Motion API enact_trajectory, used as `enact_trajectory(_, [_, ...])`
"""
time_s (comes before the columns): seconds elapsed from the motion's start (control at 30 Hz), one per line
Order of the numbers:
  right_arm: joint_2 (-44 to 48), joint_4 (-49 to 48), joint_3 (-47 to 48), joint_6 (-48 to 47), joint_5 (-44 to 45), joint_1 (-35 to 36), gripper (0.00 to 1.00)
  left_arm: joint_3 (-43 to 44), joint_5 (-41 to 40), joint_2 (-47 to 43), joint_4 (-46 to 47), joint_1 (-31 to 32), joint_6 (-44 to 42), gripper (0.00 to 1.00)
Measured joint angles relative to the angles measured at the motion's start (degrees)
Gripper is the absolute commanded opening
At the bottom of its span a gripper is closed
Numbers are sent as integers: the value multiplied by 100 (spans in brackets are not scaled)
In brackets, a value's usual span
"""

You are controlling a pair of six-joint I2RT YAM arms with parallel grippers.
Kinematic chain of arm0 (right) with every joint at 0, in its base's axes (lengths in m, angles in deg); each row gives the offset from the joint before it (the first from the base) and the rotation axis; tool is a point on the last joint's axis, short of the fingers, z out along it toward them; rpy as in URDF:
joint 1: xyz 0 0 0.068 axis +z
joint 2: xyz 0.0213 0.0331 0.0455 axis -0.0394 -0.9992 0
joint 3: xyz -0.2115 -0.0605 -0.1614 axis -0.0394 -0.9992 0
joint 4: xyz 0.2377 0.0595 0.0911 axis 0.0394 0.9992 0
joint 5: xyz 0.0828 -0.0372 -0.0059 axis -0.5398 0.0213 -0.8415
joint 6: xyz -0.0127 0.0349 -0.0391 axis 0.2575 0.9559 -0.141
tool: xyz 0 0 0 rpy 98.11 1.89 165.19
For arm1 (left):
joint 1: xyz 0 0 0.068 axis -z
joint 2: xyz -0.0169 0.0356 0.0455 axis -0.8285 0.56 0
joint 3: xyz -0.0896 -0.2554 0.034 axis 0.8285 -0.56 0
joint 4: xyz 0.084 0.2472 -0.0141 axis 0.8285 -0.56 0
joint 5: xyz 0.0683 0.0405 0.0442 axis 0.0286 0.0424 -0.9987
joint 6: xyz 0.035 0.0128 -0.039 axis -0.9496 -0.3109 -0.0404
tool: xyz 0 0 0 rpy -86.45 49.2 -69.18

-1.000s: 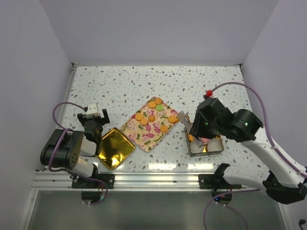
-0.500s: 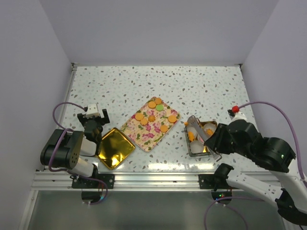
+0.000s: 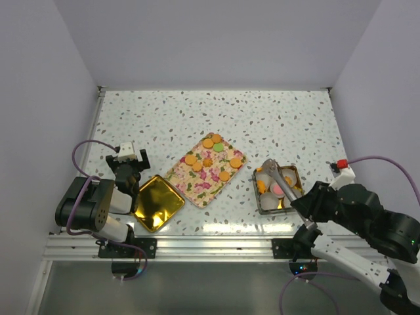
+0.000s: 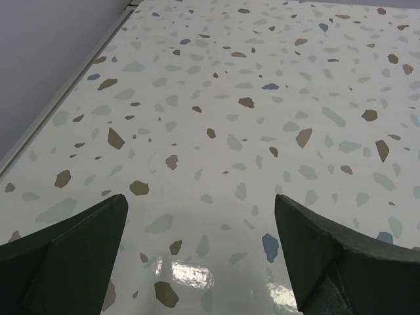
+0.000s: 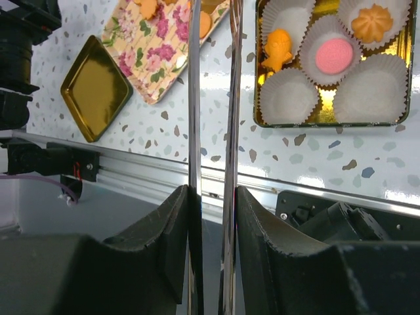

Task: Pack the cookies

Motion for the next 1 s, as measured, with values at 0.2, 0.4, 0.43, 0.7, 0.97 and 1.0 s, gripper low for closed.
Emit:
enact_trajectory(0.2, [238,17,24,-114,52,0,25,0,-2,0,0,0,0,100])
enact_trajectory(0.4, [391,20,66,-173,197,0,42,0,0,0,0,0,0,100])
enact_trajectory(0.43, [439,20,83,-177,214,0,44,0,0,0,0,0,0,100])
enact_trajectory(0.7, [577,22,201,-247,332,0,49,0,-2,0,-2,0,0,100])
enact_trajectory(0.97, [94,20,372,-302,457,0,39,0,0,0,0,0,0,100])
enact_trajectory(1.0, [-68,22,378,-310,459,0,36,0,0,0,0,0,0,100])
